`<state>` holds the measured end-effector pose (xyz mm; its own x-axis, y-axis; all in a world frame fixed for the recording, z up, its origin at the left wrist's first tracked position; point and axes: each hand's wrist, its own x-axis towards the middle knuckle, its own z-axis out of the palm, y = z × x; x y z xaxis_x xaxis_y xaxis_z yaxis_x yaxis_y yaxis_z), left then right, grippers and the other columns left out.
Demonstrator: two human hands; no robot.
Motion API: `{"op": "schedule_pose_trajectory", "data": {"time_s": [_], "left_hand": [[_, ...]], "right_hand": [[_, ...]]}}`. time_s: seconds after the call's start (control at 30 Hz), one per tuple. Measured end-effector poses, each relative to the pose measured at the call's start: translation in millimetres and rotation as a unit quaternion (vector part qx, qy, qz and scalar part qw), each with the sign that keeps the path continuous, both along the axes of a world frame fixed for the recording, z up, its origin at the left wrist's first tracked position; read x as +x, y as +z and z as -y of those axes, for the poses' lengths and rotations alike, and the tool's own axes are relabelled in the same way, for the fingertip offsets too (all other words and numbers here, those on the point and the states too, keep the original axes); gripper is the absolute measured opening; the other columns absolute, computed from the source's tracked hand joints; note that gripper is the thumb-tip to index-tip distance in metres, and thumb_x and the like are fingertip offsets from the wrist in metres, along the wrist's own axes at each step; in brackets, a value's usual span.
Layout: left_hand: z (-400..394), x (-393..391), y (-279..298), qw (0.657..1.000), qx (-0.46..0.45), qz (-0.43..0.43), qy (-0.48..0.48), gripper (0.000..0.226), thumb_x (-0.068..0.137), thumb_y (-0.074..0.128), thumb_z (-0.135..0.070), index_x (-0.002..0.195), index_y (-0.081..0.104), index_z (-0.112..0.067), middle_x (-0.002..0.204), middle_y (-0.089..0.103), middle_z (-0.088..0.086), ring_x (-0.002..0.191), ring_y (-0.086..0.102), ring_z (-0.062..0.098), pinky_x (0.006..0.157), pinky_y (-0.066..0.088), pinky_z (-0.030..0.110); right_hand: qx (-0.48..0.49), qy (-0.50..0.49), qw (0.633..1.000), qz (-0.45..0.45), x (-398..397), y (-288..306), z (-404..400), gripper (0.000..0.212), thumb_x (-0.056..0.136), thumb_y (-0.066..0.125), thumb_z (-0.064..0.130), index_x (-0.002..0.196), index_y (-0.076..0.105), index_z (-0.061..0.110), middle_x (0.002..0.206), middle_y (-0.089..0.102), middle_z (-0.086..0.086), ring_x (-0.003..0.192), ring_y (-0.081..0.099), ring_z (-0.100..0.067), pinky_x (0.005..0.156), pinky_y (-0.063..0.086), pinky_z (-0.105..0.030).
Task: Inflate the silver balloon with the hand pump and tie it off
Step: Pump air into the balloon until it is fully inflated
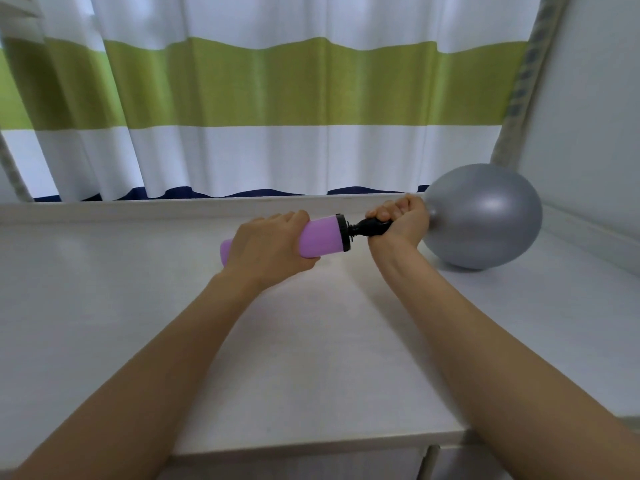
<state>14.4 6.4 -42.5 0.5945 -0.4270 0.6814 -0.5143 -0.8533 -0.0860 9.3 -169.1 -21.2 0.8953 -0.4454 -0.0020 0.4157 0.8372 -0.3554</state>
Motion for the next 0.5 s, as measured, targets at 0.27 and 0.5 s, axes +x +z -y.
{"op": "schedule_pose_trajectory", "data": {"time_s": [0.27,0.5], "left_hand": [[-34,12,-3,1.0,-0.006,-0.017,0.007,0.037,0.064,0.07,-0.043,0.091,0.053,-0.023,0.076,0.059,-0.008,0.063,0.045,0.019,0.058,0.031,0.027],[-73,25,-5,0.997,-0.022,-0.056,0.053,0.036,0.063,0.071,-0.042,0.09,0.053,-0.027,0.074,0.052,-0.012,0.064,0.045,0.017,0.059,0.03,0.028]], "right_hand": [[-0.002,-0.017,1.0,-0.015,4,-3,15,0.033,0.085,0.033,0.01,0.055,0.023,0.019,0.036,0.022,0.007,0.03,0.025,-0.013,0.046,0.031,-0.02],[0.025,-0.046,0.998,-0.025,5,-7,35,0.032,0.084,0.032,0.009,0.055,0.024,0.02,0.036,0.023,0.007,0.029,0.026,-0.013,0.045,0.033,-0.019]]}}
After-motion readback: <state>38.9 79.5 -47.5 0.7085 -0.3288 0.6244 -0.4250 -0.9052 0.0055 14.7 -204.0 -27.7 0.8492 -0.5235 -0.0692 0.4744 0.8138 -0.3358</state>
